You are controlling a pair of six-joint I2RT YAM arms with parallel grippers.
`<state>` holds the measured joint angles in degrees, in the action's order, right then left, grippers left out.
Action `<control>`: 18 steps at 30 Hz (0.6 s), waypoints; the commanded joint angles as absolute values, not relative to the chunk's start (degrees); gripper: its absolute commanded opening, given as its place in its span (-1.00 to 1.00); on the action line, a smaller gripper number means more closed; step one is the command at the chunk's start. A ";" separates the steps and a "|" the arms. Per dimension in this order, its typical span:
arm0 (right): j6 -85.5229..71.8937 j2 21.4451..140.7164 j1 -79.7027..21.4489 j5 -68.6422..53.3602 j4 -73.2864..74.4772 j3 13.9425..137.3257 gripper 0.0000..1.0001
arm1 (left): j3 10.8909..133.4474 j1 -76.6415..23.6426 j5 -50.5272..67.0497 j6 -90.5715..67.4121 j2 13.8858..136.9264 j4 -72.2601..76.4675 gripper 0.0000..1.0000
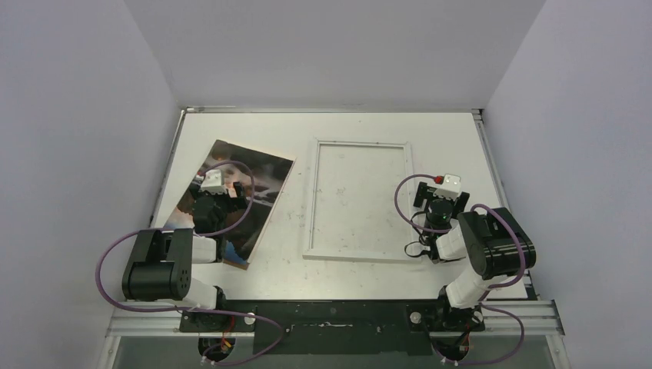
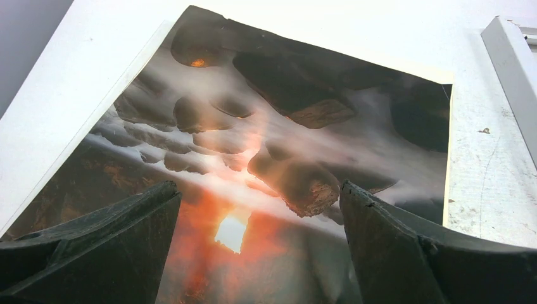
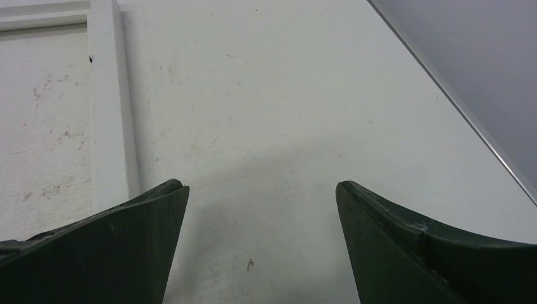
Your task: Put the photo into the frame
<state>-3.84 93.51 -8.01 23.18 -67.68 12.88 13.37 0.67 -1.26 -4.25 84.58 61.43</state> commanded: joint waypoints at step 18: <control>-2.14 86.23 -12.51 34.42 -68.52 13.35 0.79 | 31.19 3.84 2.31 -4.26 74.66 28.20 0.93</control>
